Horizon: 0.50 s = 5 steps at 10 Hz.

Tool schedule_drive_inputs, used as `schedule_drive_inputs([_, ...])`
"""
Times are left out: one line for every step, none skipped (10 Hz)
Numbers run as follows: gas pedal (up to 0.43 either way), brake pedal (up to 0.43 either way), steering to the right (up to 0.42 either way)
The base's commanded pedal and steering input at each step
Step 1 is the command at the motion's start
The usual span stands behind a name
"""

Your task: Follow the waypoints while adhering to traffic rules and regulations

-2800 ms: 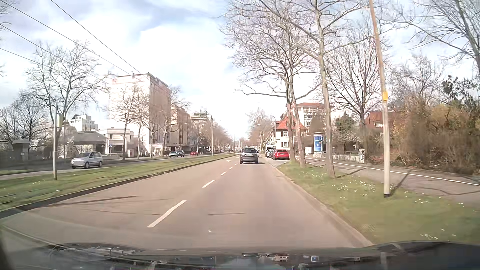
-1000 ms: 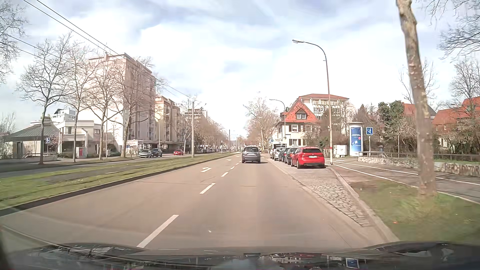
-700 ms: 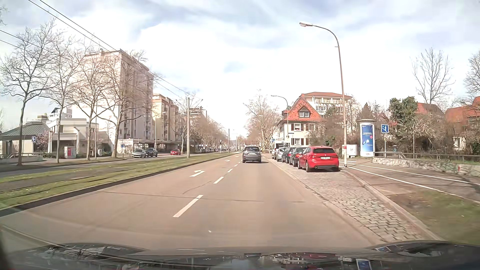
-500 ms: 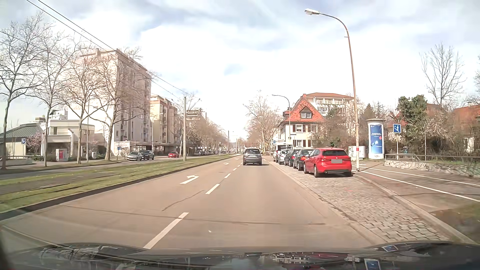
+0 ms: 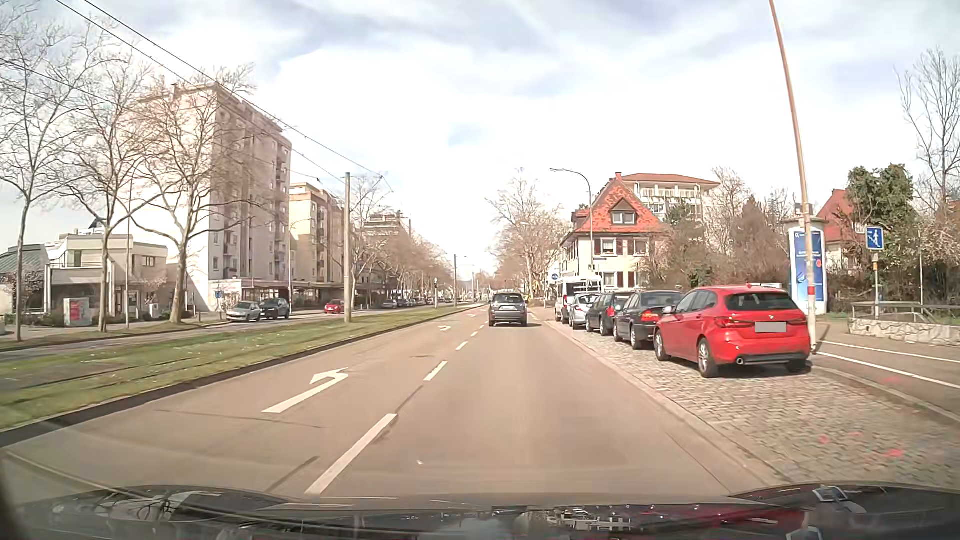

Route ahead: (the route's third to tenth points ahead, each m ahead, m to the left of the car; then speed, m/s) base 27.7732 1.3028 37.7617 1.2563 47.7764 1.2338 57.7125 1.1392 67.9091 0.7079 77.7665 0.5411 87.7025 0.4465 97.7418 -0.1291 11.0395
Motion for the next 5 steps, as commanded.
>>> schedule_drive_inputs([0.059, 0.000, 0.007])
schedule_drive_inputs([0.059, 0.000, 0.007])
schedule_drive_inputs([0.059, 0.000, 0.008])
schedule_drive_inputs([0.059, 0.000, 0.007])
schedule_drive_inputs([0.059, 0.000, 0.005])
